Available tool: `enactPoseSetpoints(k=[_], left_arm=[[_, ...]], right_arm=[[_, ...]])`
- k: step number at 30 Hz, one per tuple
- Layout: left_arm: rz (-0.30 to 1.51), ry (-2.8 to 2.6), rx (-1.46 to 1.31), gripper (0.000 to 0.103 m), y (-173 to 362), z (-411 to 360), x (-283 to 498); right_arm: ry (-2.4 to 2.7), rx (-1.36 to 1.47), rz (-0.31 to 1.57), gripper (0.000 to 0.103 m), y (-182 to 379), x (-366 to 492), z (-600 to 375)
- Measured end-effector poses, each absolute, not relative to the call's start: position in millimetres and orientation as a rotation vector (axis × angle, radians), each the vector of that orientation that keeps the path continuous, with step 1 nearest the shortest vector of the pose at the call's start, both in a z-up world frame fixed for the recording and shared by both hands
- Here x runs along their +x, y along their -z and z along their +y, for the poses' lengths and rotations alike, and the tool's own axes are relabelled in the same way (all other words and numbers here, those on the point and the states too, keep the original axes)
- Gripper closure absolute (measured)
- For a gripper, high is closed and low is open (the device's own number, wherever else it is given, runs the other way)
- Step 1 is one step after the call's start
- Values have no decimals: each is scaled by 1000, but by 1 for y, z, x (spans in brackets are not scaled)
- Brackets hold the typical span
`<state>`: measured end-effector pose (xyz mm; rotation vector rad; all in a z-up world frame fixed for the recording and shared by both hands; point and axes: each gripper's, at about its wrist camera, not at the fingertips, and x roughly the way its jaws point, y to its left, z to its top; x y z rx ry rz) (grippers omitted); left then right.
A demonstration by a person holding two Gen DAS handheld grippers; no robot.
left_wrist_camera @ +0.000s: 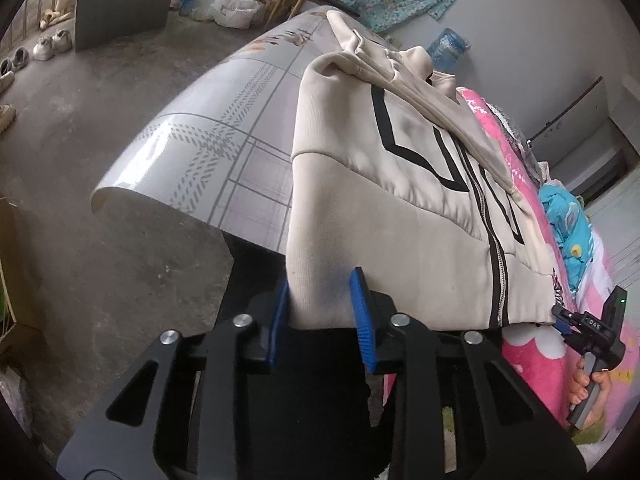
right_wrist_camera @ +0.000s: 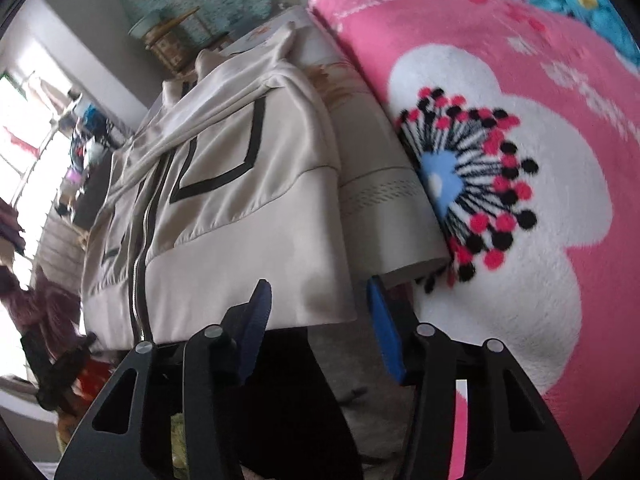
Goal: Fold large clothes
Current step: 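Lift the jacket side with the left gripper and fold it over the body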
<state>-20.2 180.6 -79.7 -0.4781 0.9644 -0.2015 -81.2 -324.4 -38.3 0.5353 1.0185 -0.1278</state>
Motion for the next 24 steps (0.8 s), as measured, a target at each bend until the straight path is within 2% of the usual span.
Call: enactPoseSetpoints(k=[2,6,10,24], left_arm=[[968,190,-447,84,78,177,-21],[958,180,-405,93,74,173,-23],[935,182,-359,98,64,170,-29],[893,280,-328,99,11,182,-83]], right_arm=[[131,532,1020,59,39,-81,-324],[111,545,1054,83,45,-80,-324],[107,520,1027,96,39,-85,-318],[46,460,915,98,-32,-143,-305]])
